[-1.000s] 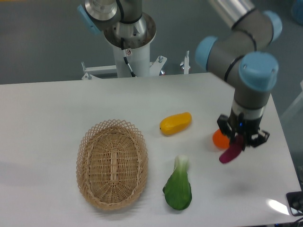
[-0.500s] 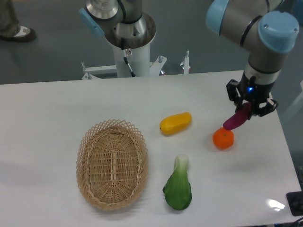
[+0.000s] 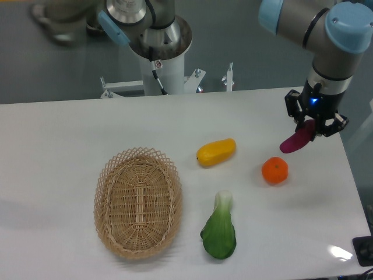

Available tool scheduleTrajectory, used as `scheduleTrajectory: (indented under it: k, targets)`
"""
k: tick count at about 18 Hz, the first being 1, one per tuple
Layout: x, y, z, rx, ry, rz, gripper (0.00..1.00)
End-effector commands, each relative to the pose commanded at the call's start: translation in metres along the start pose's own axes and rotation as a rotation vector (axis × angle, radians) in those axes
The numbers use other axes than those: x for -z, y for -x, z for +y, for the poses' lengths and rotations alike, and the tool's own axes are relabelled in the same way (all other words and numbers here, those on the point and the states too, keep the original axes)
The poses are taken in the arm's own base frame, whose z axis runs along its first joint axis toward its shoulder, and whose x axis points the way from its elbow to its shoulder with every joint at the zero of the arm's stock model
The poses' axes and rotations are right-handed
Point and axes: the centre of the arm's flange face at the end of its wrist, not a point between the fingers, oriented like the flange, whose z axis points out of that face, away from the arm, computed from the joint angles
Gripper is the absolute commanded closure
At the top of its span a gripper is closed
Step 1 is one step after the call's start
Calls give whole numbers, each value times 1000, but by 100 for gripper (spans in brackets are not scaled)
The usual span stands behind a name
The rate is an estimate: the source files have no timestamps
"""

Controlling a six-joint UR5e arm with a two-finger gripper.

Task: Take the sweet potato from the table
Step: 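Lift the held sweet potato up off the table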

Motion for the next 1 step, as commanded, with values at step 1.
scheduleTrajectory:
  k: [1]
  targets:
    - [0, 0, 0, 2, 0, 0, 70]
